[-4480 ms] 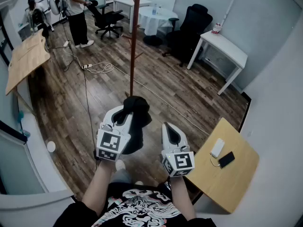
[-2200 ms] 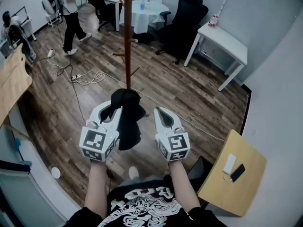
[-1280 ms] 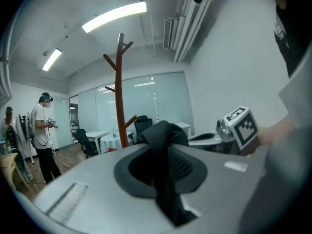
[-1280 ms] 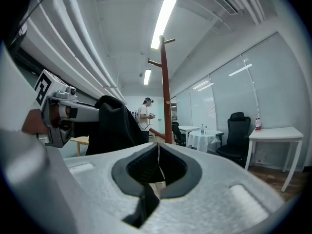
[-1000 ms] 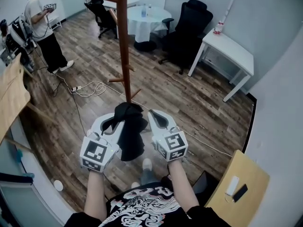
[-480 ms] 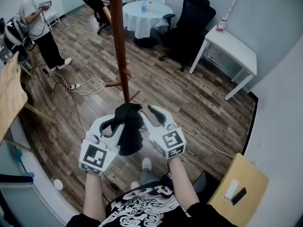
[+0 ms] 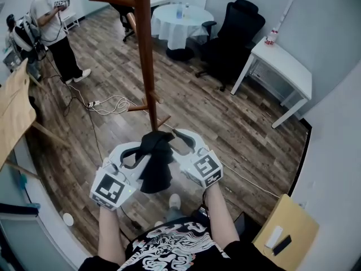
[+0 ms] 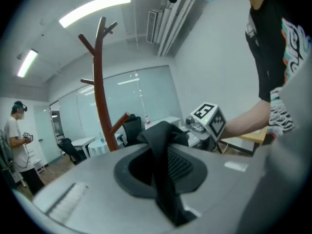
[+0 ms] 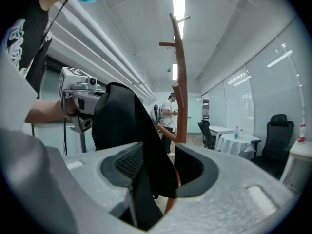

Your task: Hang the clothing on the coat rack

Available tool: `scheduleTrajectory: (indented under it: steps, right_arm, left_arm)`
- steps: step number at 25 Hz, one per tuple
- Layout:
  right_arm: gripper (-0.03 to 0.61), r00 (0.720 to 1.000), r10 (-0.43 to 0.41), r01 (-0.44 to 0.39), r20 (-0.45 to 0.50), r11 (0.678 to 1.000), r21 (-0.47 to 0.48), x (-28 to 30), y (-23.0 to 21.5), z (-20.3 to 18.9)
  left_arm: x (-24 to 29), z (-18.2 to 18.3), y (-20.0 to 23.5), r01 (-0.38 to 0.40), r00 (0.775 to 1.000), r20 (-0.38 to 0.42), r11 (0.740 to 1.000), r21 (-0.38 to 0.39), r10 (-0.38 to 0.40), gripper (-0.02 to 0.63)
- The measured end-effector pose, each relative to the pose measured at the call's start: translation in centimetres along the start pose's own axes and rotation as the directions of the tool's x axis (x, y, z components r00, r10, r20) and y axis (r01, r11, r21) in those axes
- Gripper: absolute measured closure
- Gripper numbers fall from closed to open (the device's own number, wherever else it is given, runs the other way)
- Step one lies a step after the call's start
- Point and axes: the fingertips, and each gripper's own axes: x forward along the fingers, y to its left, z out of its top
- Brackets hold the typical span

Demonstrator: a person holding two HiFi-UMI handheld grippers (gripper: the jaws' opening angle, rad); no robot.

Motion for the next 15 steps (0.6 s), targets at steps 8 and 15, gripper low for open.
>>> scheduleTrajectory:
  steps: [8,15]
  right_arm:
    - [0.380,0.995,0.099,-0.102,-0.030,0.986,-0.128,1.4,-0.9,0.2]
    - [0.390,0.976,0.206,-0.214,-0.066,0.959,-0.184,1.9,-1.5,-0.2]
  left_arm:
    - [1.6,-0.4,0.3,0.099,0.995,0.008,0.995,-0.003,-0.099,0.592]
    - [3.4,-0.4,1.1,0.144,0.989,-0.016,0.989,0.012,-0.144,0.592]
